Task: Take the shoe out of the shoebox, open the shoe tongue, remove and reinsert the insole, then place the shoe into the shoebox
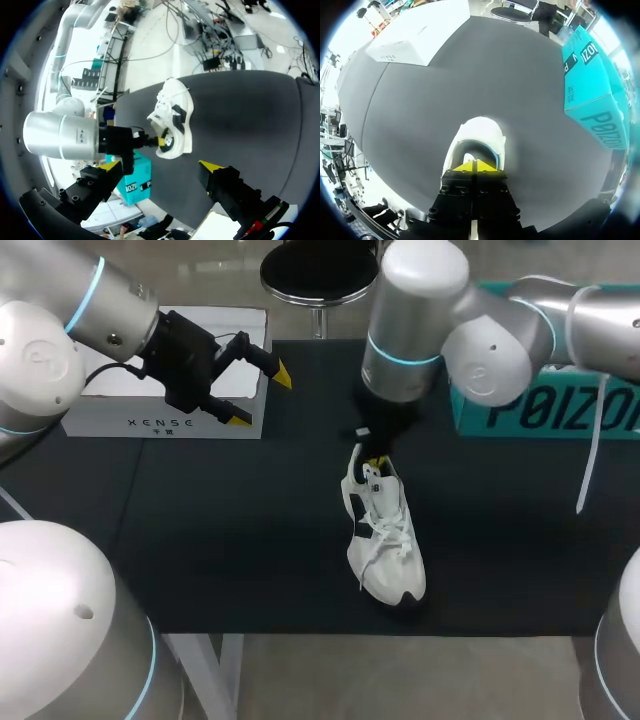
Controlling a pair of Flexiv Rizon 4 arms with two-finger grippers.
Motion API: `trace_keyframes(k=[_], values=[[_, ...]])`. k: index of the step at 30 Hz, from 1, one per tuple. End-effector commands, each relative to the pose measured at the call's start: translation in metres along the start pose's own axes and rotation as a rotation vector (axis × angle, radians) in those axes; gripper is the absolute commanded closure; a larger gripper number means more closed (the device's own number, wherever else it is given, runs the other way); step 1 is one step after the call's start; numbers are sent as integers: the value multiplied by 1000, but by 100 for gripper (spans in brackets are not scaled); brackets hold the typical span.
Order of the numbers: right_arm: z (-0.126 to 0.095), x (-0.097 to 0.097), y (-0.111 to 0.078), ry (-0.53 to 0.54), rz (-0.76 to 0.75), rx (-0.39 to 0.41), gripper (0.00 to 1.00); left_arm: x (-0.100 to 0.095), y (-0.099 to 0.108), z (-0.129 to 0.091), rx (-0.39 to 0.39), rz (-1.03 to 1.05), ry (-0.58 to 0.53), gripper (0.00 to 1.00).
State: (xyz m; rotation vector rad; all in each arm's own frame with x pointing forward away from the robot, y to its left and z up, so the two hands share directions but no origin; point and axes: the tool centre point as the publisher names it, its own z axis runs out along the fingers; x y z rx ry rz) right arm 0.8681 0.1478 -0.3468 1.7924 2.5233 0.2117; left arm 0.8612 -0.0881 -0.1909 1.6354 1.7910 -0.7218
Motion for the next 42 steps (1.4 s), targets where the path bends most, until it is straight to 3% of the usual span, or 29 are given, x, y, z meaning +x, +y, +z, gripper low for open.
trace_keyframes(k=[1, 11, 21, 26, 42], values=[[15, 3, 2, 2, -1, 8, 100, 0, 0, 0, -1, 1, 2, 0], [39, 11, -1, 28, -17, 25, 100, 0, 0, 0, -1, 1, 2, 0], [6, -3, 0, -25, -18, -17, 100, 0, 0, 0, -1, 1, 2, 0], [3, -9, 2, -37, -28, -25, 100, 0, 0, 0, -1, 1, 2, 0], [60, 1, -16, 47, -26, 27, 100, 0, 0, 0, -1, 1, 2, 0]])
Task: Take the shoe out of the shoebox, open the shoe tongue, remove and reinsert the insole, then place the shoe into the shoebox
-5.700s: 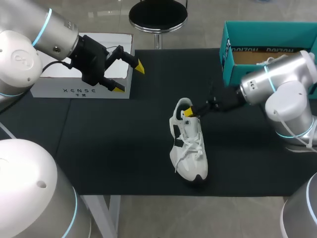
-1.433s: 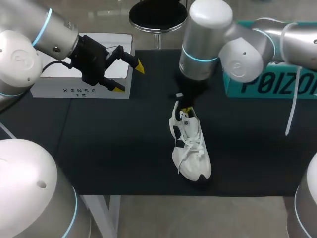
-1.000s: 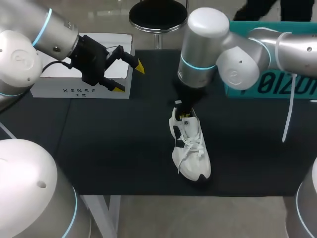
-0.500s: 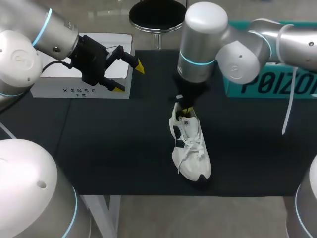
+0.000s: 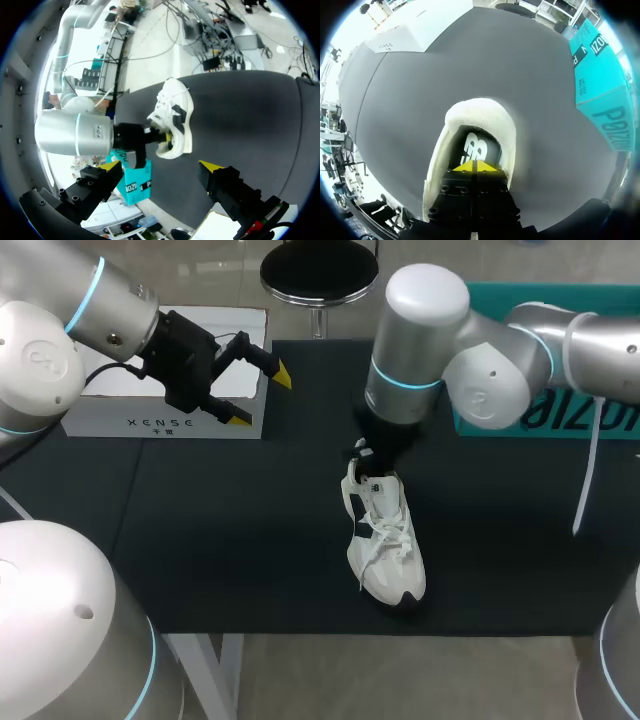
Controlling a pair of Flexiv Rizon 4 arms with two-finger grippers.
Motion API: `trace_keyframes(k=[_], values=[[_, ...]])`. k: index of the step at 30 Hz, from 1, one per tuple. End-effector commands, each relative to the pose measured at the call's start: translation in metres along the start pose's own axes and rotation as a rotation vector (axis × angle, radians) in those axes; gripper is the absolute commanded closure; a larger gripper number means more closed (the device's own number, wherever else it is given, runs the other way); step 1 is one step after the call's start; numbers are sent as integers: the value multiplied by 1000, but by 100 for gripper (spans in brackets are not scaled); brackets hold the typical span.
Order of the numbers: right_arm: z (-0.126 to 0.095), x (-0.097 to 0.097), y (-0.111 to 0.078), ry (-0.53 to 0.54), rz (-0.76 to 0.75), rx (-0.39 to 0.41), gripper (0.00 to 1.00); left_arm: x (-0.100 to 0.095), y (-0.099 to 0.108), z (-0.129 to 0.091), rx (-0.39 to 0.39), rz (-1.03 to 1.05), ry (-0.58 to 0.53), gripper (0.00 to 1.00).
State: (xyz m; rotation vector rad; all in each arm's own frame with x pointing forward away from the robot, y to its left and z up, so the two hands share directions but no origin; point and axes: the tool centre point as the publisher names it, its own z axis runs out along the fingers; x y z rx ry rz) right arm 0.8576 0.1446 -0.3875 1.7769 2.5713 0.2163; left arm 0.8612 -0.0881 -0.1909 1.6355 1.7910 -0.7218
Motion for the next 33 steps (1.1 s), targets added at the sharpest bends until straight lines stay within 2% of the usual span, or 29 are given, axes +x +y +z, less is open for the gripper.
trace_keyframes(k=[1, 5, 15, 27, 33], values=[[24, 3, 0, 23, -3, 15, 100, 0, 0, 0, -1, 1, 2, 0], [27, 6, -2, 33, 2, 24, 100, 0, 0, 0, -1, 1, 2, 0], [-5, 5, 2, 4, -3, 1, 100, 0, 0, 0, -1, 1, 2, 0], [-23, 5, -19, -23, -7, 45, 100, 0, 0, 0, -1, 1, 2, 0], [-24, 6, -28, -18, -7, 77, 100, 0, 0, 0, -1, 1, 2, 0]])
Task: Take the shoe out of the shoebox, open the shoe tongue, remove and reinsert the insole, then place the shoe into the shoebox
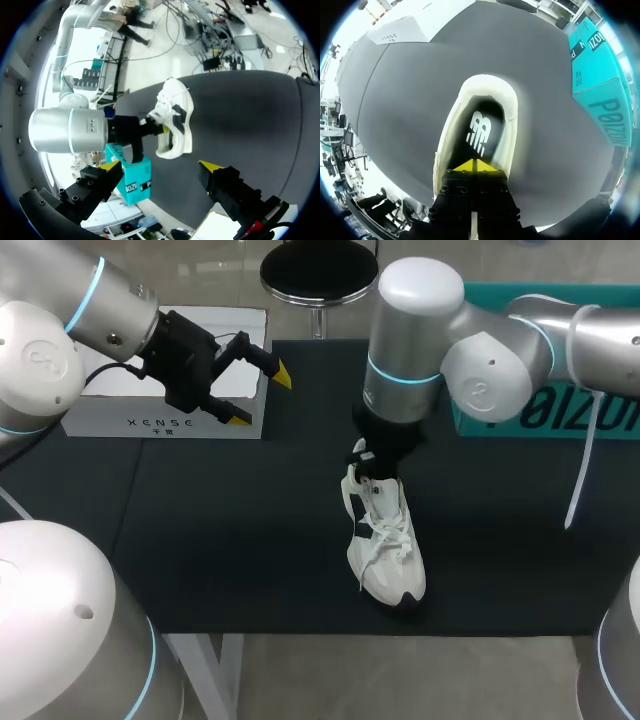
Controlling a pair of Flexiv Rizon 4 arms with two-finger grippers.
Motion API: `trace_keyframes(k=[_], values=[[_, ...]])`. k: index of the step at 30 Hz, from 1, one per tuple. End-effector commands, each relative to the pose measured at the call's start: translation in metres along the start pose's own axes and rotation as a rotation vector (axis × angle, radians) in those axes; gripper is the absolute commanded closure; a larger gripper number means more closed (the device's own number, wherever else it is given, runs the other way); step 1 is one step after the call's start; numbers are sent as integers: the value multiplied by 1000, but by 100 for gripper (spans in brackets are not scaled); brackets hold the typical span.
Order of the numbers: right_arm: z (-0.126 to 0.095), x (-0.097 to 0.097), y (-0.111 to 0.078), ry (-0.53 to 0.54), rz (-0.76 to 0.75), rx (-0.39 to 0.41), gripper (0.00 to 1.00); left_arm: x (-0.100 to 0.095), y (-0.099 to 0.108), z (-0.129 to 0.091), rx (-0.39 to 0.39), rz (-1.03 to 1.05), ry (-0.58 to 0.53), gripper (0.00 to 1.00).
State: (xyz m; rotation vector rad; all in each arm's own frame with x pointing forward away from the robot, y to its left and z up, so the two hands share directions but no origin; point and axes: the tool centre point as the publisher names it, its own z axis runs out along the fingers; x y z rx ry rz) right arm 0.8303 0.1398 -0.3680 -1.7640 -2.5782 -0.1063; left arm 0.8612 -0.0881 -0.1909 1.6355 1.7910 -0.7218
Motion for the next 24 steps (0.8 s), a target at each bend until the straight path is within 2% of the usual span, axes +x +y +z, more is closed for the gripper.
trace_keyframes(k=[1, 2, 4, 5, 6, 7, 18, 24], values=[[0, -1, -5, 3, 1, 10, 85, 0, 0, 0, -1, 1, 2, 0], [1, -1, -6, 4, 2, 12, 78, 0, 0, 0, -1, 1, 2, 0], [3, -2, -8, 7, 3, 22, 55, 0, 0, 0, -1, 1, 2, 0], [4, -2, -8, 9, 4, 24, 50, 0, 0, 0, -1, 1, 2, 0], [5, -2, -8, 12, 4, 27, 20, 0, 0, 0, -1, 1, 2, 0], [6, -2, -8, 16, 3, 29, 0, 0, 0, 0, -1, 1, 2, 0], [7, 1, -11, 18, -7, 38, 0, 0, 0, 0, -1, 1, 2, 0], [0, 3, -12, 8, -13, 34, 0, 0, 0, 0, -1, 1, 2, 0]])
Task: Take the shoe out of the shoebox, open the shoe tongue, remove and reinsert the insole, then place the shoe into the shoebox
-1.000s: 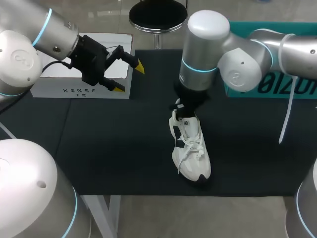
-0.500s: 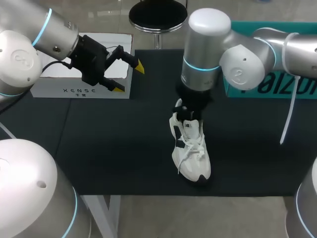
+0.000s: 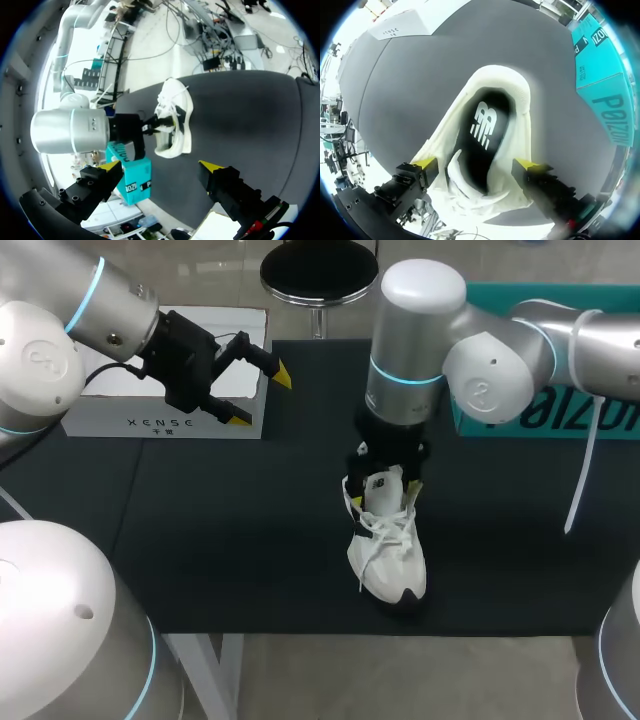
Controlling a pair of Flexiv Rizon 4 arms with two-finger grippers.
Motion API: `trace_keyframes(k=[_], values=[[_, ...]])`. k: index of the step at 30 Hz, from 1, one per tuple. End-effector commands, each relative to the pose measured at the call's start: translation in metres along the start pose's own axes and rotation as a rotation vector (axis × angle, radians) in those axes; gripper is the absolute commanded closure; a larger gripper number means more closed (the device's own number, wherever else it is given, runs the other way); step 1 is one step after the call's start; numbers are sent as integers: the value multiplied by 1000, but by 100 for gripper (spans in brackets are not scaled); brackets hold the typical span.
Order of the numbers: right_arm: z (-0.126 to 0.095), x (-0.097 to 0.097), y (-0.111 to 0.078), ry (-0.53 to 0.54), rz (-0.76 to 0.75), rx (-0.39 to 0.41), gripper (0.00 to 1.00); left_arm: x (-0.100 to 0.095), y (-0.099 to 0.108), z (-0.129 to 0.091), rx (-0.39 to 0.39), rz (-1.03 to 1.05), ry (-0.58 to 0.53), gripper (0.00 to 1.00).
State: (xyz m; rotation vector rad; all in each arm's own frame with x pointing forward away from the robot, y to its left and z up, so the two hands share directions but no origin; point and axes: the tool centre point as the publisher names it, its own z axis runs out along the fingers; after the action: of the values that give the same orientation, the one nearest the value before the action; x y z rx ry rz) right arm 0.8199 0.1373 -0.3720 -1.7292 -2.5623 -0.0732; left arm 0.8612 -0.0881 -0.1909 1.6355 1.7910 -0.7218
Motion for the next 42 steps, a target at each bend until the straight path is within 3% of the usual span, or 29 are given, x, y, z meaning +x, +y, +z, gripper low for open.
trace_keyframes(k=[1, 11, 26, 31, 32, 33, 34, 42], values=[[-4, 2, -2, -12, -6, -4, 0, 0, 0, 0, -1, 1, 2, 0], [-19, 1, 1, -39, -18, -39, 0, 0, 0, 0, -1, 1, 2, 0], [-60, -16, 25, -118, -42, -122, 0, 0, 0, 0, -1, 1, 2, 0], [-75, -13, 17, -129, -42, -127, 0, 0, 0, 0, -1, 1, 2, 0], [-77, -11, 13, -128, -37, -130, 50, 0, 0, 0, -1, 1, 2, 0], [-78, -8, 9, -127, -36, -130, 86, 0, 0, 0, -1, 1, 2, 0], [-79, -5, 5, -126, -36, -128, 100, 0, 0, 0, -1, 1, 2, 0], [-70, 15, -25, -78, -11, -87, 100, 0, 0, 0, -1, 1, 2, 0]])
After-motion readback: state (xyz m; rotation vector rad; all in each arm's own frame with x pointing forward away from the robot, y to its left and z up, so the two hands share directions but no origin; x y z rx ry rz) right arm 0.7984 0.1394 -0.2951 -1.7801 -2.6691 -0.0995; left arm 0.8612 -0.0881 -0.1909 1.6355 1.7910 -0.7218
